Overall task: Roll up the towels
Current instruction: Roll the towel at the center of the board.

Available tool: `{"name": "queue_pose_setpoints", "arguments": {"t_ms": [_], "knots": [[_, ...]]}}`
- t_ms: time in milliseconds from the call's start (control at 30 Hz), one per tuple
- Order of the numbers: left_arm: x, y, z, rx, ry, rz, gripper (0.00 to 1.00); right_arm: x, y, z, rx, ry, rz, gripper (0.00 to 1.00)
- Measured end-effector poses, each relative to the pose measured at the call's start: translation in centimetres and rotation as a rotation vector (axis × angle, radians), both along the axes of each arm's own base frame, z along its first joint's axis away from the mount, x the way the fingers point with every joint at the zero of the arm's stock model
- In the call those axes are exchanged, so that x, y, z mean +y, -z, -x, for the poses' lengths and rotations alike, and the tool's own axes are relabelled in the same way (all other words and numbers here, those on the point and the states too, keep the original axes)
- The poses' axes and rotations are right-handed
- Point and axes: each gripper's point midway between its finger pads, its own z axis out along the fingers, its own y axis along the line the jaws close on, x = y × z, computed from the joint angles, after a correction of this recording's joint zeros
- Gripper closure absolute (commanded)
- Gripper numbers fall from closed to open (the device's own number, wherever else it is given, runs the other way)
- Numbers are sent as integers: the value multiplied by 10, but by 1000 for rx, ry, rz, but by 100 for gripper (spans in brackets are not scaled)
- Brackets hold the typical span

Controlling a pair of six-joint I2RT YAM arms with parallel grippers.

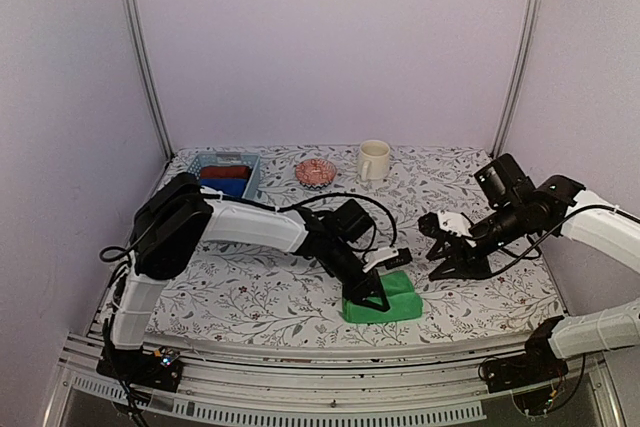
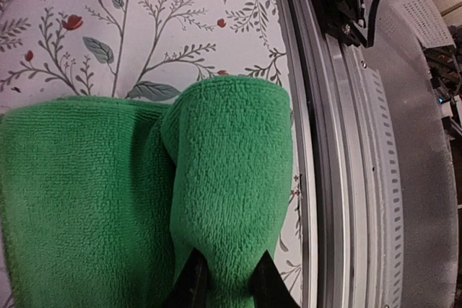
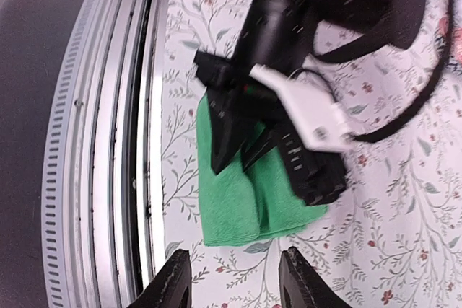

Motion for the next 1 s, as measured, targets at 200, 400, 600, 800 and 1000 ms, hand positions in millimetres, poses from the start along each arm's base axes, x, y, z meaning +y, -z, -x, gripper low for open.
{"name": "queue_pose_setpoints", "arguments": {"t_ms": [200,400,600,800,1000], "knots": [[2,0,-2,136,-28,24,86,13,64,30,16,-115,181,44],[3,0,-1,183,-40,22,84,35,95,39,-79,-185,251,41],[5,1,-2,201,-49,24,79,44,139,27,-149,-180,347,43],[8,4,-5,210,-67,19,63,51,150,14,-214,-168,355,59],[24,3,-10,140,-114,10,48,59,157,9,-234,-177,342,69]]}}
